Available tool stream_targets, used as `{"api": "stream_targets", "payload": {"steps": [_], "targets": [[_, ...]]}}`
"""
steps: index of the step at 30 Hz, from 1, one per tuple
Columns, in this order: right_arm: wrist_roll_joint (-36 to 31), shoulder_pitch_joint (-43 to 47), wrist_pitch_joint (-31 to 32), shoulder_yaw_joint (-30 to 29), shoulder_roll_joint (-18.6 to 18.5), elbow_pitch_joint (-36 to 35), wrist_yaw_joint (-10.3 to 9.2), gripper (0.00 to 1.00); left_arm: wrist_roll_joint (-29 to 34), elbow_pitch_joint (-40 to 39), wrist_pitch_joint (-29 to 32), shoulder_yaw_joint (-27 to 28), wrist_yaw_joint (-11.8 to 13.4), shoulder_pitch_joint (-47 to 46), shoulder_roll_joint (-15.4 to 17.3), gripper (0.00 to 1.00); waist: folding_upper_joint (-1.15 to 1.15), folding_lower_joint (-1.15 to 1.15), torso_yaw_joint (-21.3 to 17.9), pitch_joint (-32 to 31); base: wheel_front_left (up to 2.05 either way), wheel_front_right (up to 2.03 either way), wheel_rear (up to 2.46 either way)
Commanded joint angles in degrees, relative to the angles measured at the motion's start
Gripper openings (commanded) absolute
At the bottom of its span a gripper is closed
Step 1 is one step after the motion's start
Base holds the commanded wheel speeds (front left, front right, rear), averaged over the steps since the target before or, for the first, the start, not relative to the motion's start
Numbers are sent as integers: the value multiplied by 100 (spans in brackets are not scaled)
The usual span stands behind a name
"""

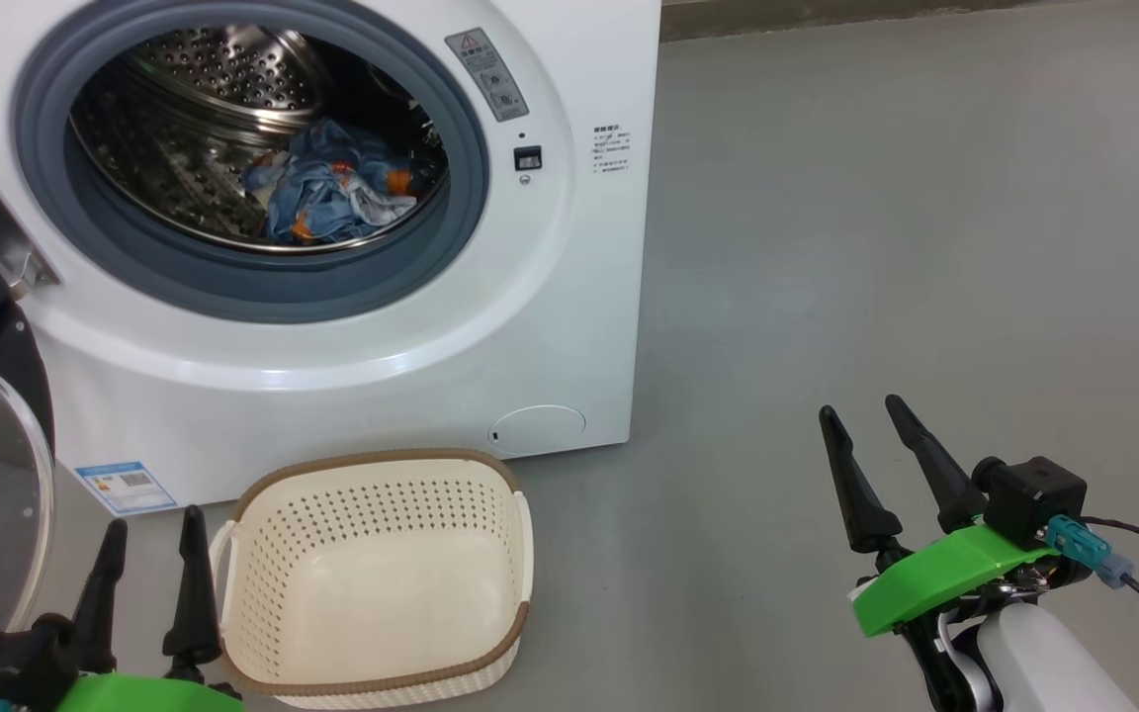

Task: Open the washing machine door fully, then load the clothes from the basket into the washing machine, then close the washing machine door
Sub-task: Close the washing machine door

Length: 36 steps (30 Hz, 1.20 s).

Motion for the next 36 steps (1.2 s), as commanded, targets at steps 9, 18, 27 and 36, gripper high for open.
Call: {"api": "stream_targets", "payload": {"steps": [9,18,27,36], "targets": [[15,-41,-29,66,18,-113,32,100,92,-58,-37,256,-12,-210,74,100,0,0,101,9,0,0,0],[27,-22,-29,80,39,-90,32,100,164,3,-37,330,87,-236,21,100,0,0,453,-41,0,0,0],[118,11,-29,178,40,-17,32,100,273,133,-26,310,239,-201,37,100,0,0,1013,-171,0,0,0],[210,25,-29,276,15,39,32,100,322,190,-5,265,392,-179,42,100,0,0,1672,-287,0,0,0]]}}
